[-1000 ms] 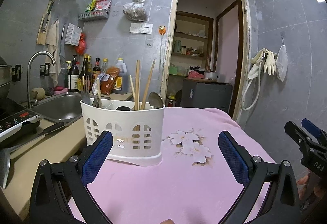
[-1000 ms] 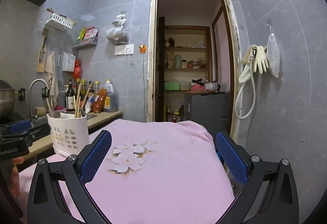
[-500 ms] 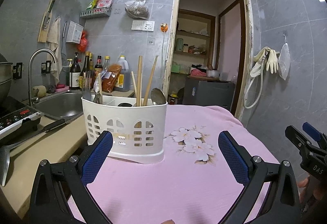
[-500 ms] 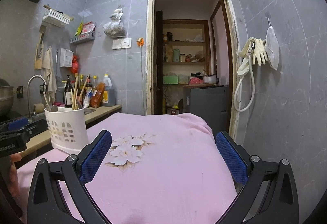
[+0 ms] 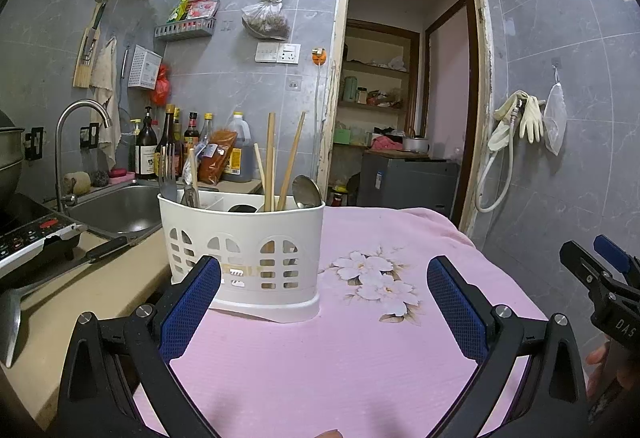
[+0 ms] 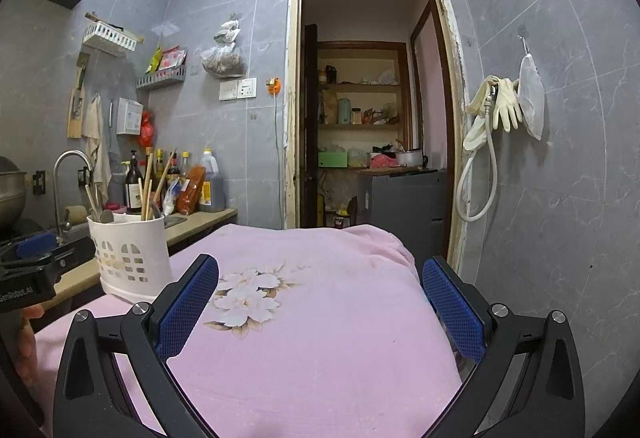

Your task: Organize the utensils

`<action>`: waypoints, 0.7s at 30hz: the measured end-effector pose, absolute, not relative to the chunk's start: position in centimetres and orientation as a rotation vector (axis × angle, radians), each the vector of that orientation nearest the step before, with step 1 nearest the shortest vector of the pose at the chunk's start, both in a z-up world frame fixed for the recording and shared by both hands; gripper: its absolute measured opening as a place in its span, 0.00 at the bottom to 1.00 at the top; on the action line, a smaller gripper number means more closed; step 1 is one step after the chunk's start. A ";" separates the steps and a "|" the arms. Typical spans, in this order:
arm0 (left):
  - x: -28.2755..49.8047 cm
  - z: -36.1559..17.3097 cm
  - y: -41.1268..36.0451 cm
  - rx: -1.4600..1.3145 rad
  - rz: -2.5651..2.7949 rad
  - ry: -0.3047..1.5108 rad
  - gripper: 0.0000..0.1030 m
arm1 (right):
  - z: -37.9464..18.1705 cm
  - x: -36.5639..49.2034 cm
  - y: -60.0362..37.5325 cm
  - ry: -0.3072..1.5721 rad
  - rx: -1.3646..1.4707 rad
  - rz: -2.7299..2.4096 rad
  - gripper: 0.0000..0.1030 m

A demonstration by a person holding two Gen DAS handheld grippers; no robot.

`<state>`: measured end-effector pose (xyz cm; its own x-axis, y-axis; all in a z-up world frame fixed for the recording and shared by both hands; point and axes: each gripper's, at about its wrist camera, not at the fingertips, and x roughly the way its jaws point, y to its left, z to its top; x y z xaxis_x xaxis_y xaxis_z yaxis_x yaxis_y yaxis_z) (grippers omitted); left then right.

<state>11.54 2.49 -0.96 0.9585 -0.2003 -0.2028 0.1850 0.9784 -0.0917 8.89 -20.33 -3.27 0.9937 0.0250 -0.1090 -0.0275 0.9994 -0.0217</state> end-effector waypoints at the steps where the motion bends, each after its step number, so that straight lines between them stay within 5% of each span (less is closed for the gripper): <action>1: 11.5 -0.9 2.5 -0.072 -0.196 0.213 0.98 | -3.3 8.9 -20.3 0.109 -0.023 0.026 1.00; 21: 11.6 -0.9 2.5 -0.070 -0.197 0.216 0.98 | -3.2 8.8 -20.2 0.112 -0.025 0.026 1.00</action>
